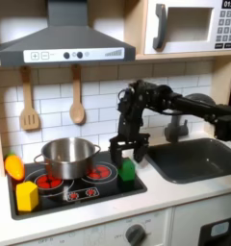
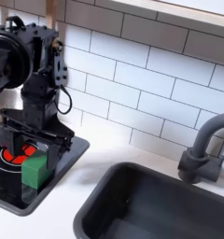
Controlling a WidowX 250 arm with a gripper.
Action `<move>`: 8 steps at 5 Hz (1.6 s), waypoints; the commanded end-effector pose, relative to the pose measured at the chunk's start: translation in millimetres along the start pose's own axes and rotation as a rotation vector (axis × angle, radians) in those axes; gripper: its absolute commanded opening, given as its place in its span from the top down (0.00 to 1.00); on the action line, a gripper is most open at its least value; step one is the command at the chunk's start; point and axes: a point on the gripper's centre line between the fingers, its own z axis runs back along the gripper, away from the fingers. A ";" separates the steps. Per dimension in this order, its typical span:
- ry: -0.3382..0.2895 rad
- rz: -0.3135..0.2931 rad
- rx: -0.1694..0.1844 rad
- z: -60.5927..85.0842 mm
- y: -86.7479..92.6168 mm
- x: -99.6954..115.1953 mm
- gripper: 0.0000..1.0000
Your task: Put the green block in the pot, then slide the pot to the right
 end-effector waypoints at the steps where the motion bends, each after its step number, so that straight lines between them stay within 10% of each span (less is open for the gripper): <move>1: 0.022 0.002 0.000 -9.6 -0.1 3.7 0.00; 8: 0.082 -0.027 -0.022 -33.1 -3.2 5.4 0.00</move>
